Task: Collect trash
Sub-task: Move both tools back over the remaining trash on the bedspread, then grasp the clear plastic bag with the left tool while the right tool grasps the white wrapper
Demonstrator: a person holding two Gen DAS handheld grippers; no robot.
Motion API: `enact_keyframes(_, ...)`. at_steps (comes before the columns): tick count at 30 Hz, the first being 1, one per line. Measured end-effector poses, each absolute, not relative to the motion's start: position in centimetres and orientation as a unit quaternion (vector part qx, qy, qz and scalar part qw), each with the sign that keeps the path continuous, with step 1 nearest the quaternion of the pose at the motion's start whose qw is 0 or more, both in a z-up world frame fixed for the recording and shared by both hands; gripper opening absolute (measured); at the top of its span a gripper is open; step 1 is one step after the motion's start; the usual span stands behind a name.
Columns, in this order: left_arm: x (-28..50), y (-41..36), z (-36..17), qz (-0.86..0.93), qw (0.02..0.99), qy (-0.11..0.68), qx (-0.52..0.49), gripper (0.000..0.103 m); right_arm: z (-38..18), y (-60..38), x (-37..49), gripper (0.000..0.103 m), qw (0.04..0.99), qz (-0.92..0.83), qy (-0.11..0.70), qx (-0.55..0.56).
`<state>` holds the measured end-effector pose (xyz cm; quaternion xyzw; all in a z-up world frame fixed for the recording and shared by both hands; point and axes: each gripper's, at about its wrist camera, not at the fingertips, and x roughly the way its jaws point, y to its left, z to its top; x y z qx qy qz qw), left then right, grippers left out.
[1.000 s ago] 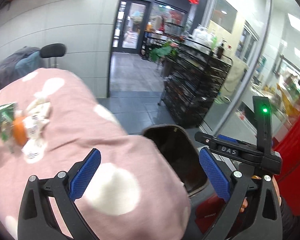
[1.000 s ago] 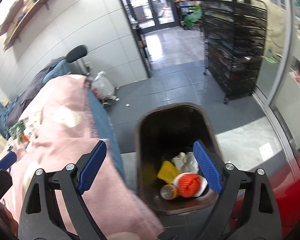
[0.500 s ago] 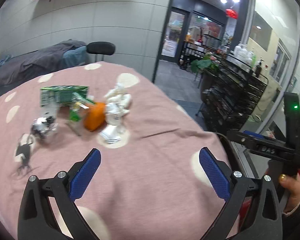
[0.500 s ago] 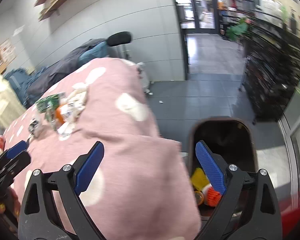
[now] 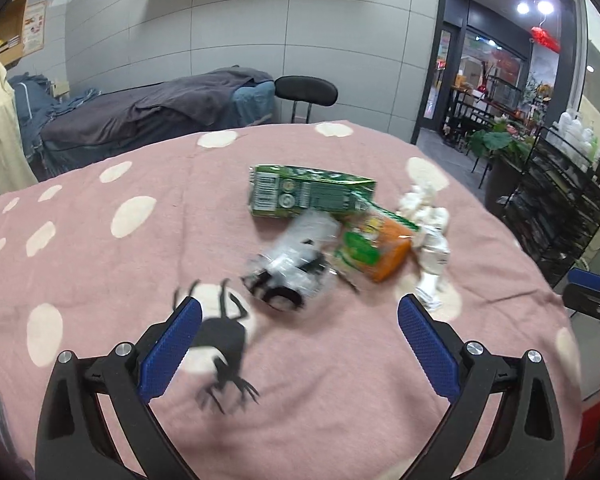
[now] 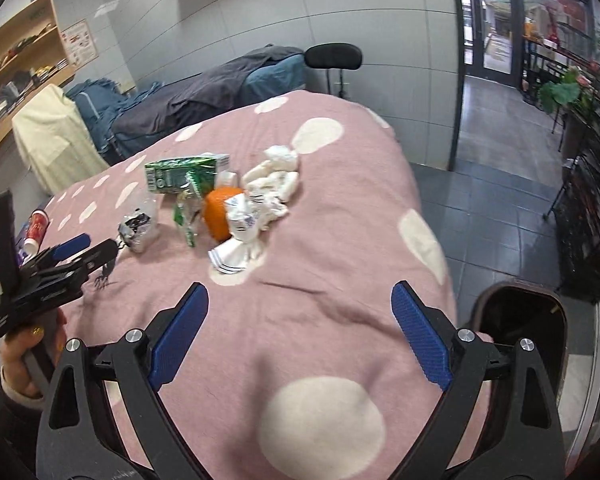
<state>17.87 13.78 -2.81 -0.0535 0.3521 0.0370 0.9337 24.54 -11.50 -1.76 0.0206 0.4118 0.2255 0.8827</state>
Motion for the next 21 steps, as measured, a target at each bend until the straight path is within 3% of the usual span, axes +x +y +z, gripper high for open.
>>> enact_keyframes(6,21.9,14.6,-4.0,0.031,0.92,0.388,-0.037,0.086,-1.7,-8.2,25.3,0.092,0.875,0.243,0.418,-0.002)
enact_keyframes(8,22.6,14.4,-4.5,0.029,0.916,0.399,-0.029,0.077,-1.8,-7.3,25.7,0.092,0.87,0.249,0.426,-0.004)
enact_keyframes(10,23.2,14.5,-5.0,0.028,0.91,0.413,-0.037,0.058,-2.1,-6.5,26.4,0.092,0.864,0.253,0.435,-0.005)
enact_keyframes(18,20.2,15.2,-3.9,0.021,0.919,0.385,-0.08,0.051,-3.8,-2.4,29.9,0.091,0.847,0.251,0.466,-0.044)
enact_keyframes(21,19.1,15.1,-3.4,0.014,0.922,0.372,-0.102,0.051,-4.6,-0.7,31.5,0.081,0.84,0.245,0.478,-0.07)
